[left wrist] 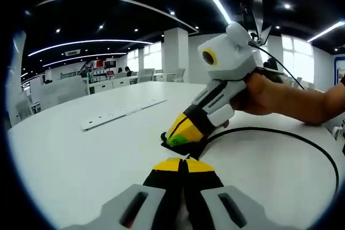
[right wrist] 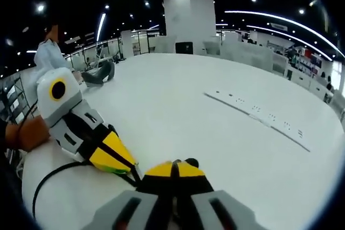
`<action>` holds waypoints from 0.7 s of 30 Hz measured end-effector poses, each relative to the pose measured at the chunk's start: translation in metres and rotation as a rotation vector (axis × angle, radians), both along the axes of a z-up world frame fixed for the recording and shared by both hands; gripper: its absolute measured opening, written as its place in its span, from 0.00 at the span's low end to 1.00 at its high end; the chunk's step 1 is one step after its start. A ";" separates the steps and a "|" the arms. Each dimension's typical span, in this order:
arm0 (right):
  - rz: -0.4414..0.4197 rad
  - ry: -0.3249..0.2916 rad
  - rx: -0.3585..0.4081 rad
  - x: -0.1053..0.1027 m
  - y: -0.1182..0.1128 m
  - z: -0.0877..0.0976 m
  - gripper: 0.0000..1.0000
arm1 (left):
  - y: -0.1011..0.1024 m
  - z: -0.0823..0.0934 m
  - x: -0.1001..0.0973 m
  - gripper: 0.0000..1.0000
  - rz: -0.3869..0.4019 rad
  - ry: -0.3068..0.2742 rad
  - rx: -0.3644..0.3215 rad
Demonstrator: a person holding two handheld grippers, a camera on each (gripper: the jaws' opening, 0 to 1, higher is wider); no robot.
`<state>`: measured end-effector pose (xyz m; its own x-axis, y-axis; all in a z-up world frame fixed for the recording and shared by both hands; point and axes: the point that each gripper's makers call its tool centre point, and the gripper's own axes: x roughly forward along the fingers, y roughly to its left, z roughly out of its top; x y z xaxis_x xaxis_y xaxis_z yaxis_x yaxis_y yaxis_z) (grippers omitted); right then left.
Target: Find the charging cable on the desk, coil it up and secure with Velcro.
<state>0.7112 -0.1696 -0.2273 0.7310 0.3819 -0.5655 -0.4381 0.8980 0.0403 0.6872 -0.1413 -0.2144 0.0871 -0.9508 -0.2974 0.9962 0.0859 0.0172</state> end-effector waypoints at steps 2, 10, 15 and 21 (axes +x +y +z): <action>-0.012 -0.015 -0.006 0.004 -0.002 0.001 0.02 | 0.000 0.000 0.001 0.02 0.000 0.001 0.000; -0.058 -0.014 0.116 0.012 -0.002 0.001 0.02 | -0.001 0.000 0.003 0.02 0.001 0.001 -0.001; -0.061 -0.024 0.144 0.004 0.002 -0.001 0.02 | 0.000 0.000 0.001 0.02 0.001 -0.001 -0.001; -0.062 -0.040 0.122 0.004 0.002 -0.001 0.02 | 0.000 0.000 0.000 0.02 0.001 -0.001 -0.001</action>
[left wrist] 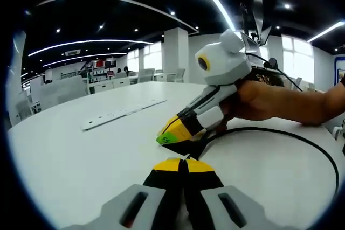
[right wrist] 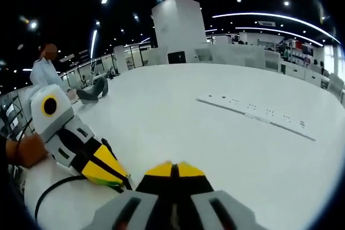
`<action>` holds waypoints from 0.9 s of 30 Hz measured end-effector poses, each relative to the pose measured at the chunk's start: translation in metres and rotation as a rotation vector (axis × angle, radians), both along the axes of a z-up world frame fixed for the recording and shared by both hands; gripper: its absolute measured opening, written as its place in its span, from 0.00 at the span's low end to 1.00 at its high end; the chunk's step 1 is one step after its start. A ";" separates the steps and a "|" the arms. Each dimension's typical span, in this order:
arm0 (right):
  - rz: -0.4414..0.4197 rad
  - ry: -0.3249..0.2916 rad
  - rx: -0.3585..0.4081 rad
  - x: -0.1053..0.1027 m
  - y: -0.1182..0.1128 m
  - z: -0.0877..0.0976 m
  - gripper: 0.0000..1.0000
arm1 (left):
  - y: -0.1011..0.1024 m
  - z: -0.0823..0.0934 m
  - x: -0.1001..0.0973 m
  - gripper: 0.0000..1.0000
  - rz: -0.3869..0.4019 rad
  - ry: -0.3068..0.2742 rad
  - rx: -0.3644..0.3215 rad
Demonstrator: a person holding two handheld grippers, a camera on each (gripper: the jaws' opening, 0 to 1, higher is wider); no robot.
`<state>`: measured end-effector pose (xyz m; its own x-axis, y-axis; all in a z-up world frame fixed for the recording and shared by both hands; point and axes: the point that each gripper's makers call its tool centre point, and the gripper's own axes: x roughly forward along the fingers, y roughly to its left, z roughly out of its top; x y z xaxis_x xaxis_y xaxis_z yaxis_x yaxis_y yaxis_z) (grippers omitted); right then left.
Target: Find the charging cable on the desk, coil it up and secure with Velcro.
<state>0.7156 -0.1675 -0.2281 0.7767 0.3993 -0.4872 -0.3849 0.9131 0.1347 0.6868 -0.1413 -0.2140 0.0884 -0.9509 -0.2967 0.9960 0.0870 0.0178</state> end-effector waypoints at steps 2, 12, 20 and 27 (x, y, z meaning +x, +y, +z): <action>0.000 -0.003 -0.004 -0.001 0.000 0.000 0.02 | 0.000 0.000 0.000 0.02 0.001 0.000 -0.001; -0.001 -0.001 0.016 -0.005 0.005 0.000 0.02 | 0.001 0.001 0.001 0.02 0.001 0.001 -0.004; 0.009 0.027 0.162 -0.015 0.011 0.008 0.07 | 0.002 0.001 -0.003 0.02 0.005 -0.014 -0.010; 0.010 0.035 0.184 -0.019 0.014 0.009 0.10 | 0.003 0.001 -0.006 0.02 0.007 -0.007 -0.017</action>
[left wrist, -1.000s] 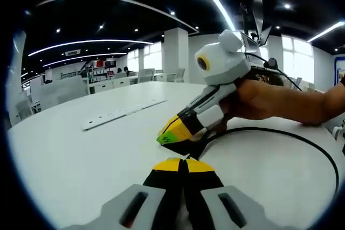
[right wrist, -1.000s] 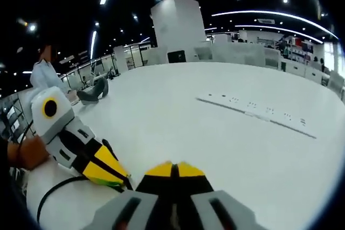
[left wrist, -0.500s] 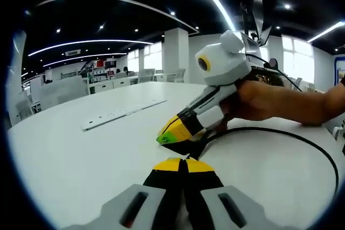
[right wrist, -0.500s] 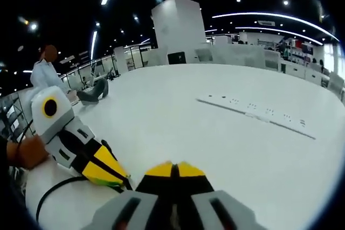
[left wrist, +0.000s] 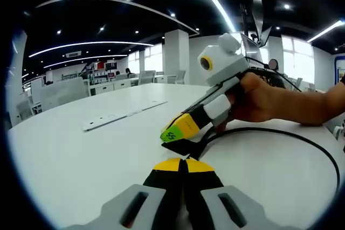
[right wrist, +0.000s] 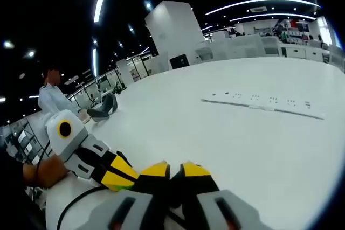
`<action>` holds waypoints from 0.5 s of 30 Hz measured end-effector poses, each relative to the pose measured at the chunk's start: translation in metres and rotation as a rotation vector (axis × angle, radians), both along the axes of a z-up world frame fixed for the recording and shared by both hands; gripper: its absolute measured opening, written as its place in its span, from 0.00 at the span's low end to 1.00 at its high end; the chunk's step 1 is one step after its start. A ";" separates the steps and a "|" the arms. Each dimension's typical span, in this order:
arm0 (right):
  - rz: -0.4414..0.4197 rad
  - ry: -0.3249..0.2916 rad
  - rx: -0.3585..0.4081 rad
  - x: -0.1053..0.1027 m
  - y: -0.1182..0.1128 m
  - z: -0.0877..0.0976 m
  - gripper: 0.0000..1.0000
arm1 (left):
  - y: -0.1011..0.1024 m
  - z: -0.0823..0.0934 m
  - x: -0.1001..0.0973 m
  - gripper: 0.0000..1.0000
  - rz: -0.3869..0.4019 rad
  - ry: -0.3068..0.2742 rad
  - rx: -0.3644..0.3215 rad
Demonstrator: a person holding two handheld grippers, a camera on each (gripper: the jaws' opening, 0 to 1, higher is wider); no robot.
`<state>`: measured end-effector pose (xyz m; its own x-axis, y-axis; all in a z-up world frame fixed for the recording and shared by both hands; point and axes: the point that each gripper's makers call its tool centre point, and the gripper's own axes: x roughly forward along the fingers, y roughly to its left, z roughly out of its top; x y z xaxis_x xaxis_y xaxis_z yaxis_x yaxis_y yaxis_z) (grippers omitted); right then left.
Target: Find the charging cable on the desk, coil it up and secure with Velcro.
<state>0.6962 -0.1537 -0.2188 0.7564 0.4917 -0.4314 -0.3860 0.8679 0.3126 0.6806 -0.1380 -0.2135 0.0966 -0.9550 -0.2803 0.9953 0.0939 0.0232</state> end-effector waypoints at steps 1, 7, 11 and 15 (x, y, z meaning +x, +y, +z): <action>0.000 -0.001 -0.015 -0.001 0.001 -0.001 0.10 | 0.000 0.000 -0.001 0.02 0.001 0.001 0.000; -0.018 -0.033 -0.152 -0.004 -0.003 -0.005 0.15 | 0.000 -0.001 -0.004 0.02 0.005 0.006 -0.004; -0.026 -0.054 -0.194 -0.007 -0.005 -0.002 0.18 | 0.004 0.000 0.005 0.17 0.071 0.022 0.004; -0.036 -0.065 -0.232 -0.012 -0.007 0.000 0.22 | 0.006 0.002 0.025 0.21 0.135 0.060 0.004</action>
<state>0.6846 -0.1604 -0.2190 0.8014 0.3574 -0.4796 -0.3661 0.9272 0.0793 0.7055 -0.1317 -0.2116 0.2067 -0.9336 -0.2928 0.9733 0.2267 -0.0358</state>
